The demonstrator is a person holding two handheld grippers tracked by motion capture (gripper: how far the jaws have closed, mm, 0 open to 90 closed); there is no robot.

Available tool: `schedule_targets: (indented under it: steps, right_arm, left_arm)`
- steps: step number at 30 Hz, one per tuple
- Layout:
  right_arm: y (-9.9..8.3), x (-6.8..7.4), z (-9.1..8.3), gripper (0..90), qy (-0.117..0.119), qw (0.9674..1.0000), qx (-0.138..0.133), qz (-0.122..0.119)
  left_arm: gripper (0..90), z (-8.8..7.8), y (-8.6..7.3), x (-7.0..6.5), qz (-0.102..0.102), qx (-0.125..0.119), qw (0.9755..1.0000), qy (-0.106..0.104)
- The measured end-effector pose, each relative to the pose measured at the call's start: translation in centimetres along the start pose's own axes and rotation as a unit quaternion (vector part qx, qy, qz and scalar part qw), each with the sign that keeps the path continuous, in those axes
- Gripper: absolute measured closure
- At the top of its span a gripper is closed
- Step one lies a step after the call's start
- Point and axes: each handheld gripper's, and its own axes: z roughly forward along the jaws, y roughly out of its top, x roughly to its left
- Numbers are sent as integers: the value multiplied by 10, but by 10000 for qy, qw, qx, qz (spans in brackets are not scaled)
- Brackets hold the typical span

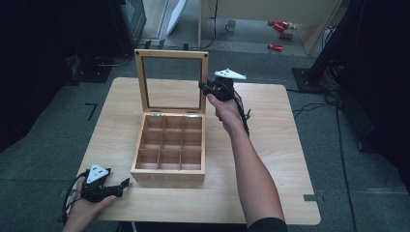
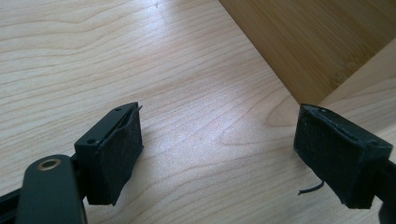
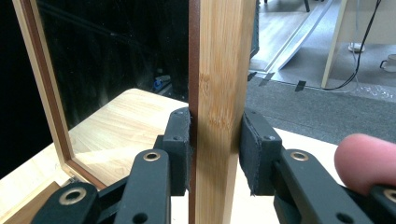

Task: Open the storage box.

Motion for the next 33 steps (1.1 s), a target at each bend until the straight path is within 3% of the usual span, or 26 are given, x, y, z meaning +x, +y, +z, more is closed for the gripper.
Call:
schedule_targets:
  steps: [5, 7, 12, 16, 24, 33]
  right_arm:
    - [0, 0, 0, 651, -10, 10000, 0, 79]
    - [1, 3, -3, 582, -141, 9999, -14, -1]
    - [0, 3, -17, 406, -121, 9998, -88, -137]
    - [-2, -1, -33, 301, -131, 9999, -66, -87]
    - [-16, -11, -70, 140, -272, 9994, 26, -206]
    - [-40, -29, -110, 87, -484, 9986, 143, -171]
  left_arm:
    - [158, 0, 0, 0, 9, 6, 10000, 6]
    - [158, 0, 0, 0, 12, 8, 10000, 8]
    - [158, 0, 0, -1, 25, 9, 10000, 21]
    - [158, 0, 0, -1, 50, 19, 10000, 46]
    - [158, 0, 0, -1, 78, 29, 9999, 64]
    - [159, 1, 0, -3, 93, 40, 9999, 95]
